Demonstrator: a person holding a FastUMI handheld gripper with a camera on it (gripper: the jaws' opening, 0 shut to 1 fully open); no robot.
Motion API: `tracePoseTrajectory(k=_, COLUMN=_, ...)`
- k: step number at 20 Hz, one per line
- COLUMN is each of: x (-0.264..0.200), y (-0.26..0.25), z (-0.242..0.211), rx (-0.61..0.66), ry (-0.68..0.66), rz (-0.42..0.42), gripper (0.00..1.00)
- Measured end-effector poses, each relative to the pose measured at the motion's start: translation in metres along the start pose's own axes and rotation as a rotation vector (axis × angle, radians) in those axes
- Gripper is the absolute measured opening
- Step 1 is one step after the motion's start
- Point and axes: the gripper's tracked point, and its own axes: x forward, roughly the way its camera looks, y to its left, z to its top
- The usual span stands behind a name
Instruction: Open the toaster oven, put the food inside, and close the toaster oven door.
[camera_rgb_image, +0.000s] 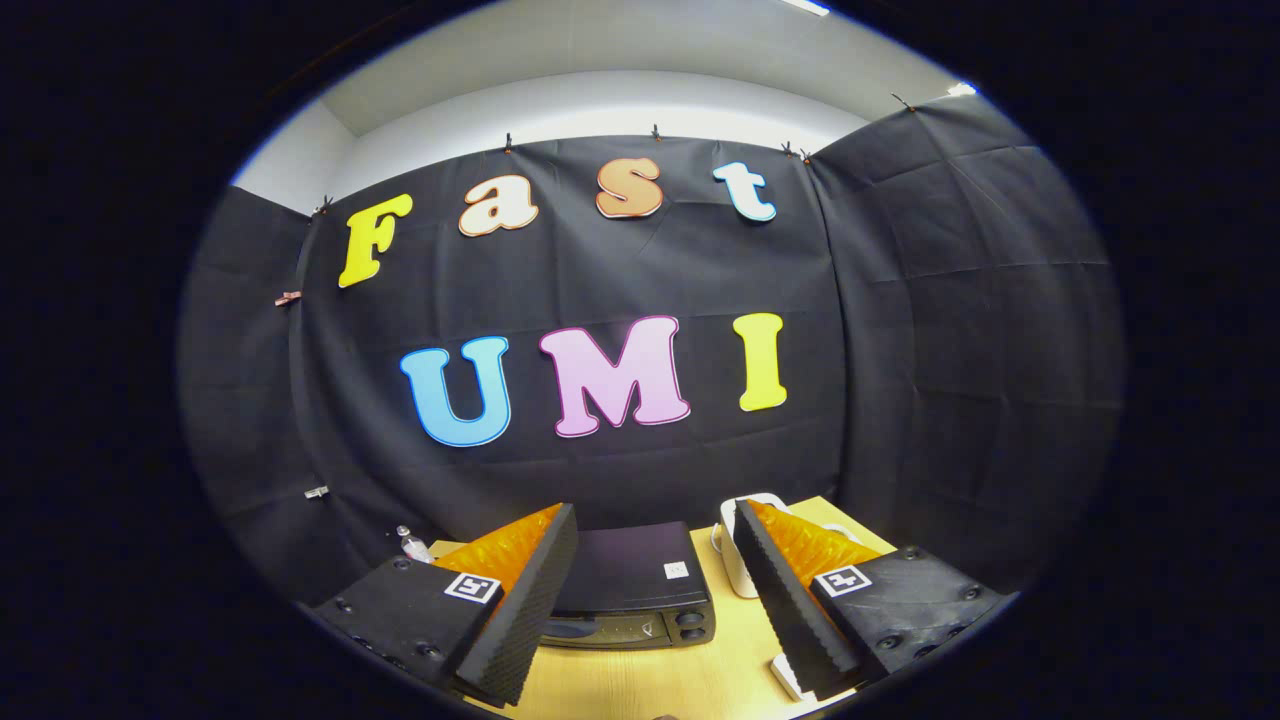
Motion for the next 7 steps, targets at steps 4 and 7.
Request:
tracePoseTrajectory(k=4, x=-0.0004, y=-0.0104, z=0.0055, rx=0.012, ry=0.005, rz=-0.015, gripper=0.98)
tracePoseTrajectory(k=7, x=0.0009, y=-0.0111, z=0.0051, rx=0.019, ry=0.013, rz=-0.015, gripper=0.98)
